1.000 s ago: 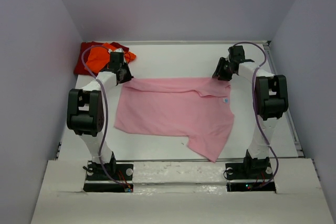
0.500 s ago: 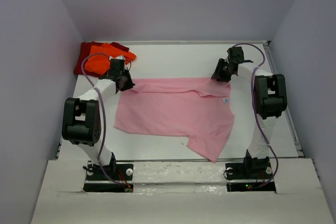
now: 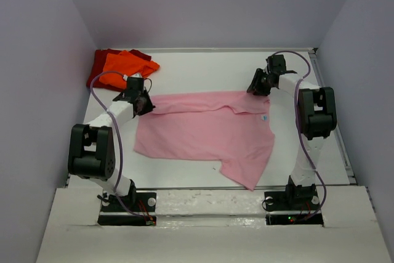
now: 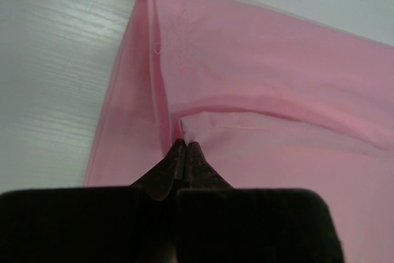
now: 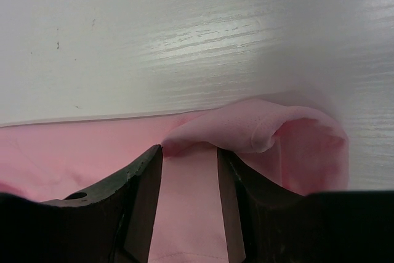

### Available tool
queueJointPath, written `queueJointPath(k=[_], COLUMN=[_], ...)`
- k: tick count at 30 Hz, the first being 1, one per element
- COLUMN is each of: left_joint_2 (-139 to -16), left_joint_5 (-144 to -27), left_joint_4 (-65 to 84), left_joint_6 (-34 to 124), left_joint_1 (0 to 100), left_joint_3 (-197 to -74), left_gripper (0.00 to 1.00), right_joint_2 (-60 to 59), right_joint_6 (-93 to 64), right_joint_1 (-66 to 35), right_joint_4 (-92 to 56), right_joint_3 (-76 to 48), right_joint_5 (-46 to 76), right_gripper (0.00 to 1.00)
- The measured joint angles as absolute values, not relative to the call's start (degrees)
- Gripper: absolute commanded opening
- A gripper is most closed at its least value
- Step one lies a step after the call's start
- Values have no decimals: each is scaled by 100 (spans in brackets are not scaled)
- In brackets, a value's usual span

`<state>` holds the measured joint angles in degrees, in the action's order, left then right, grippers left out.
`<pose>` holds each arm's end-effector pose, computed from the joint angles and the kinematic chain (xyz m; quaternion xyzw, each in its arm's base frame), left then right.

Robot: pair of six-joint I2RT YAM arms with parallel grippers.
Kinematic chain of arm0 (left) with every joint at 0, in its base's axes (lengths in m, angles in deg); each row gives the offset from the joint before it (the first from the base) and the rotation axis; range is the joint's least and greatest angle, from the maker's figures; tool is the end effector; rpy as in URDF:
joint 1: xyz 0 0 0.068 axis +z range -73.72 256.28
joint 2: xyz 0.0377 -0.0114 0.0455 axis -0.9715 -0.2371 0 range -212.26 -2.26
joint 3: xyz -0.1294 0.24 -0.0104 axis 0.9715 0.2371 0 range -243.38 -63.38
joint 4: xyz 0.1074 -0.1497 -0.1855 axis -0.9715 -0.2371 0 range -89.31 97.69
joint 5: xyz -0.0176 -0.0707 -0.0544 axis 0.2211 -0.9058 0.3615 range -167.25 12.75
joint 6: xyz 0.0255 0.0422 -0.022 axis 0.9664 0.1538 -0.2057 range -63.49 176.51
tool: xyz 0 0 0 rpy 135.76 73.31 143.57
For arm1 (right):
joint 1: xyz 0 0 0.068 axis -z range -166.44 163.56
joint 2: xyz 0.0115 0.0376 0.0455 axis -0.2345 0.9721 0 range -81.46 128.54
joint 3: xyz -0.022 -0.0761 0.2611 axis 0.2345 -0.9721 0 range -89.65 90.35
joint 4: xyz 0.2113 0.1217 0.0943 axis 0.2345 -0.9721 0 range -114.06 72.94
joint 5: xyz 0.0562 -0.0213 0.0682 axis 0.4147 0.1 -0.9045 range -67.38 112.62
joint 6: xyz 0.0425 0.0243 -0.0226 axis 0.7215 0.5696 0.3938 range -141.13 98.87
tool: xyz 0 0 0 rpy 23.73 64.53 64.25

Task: Fold and stack the t-shirts
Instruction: Fold the flattened tshirt in 1/3 of the way

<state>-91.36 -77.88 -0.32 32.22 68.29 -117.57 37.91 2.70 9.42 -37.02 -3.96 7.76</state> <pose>0.3282 -0.0464 0.2118 -0.1278 0.9078 -0.1159 0.3822 0.4491 0.0415 0.1704 0.1213 0.9352 0.1939 0.2705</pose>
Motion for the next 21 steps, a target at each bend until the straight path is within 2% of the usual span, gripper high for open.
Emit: queueJointPath(k=[2, 5, 9, 11, 21], left_joint_2=[-9139, -9152, -9178, -9176, -9263], left_joint_5=[-7626, -7388, -6999, -6907, -7045], left_joint_4=[-93, -191, -316, -329, -279], left_joint_6=[3246, 3279, 3301, 3309, 3259], left_joint_1=[6884, 6993, 7129, 7210, 7419], left_joint_3=[-11705, -11666, -11666, -11666, -11913], left_gripper=[13, 44, 50, 59, 59], right_joint_2=[3791, 3791, 3789, 3789, 3789], right_joint_6=[273, 279, 288, 288, 288], right_joint_1=[942, 942, 942, 942, 942], right_joint_4=[-3689, -3667, -3637, -3628, -3604], right_joint_3=[-396, -396, -399, -399, -399], right_joint_5=[755, 724, 711, 711, 706], right_gripper=[47, 47, 47, 47, 47])
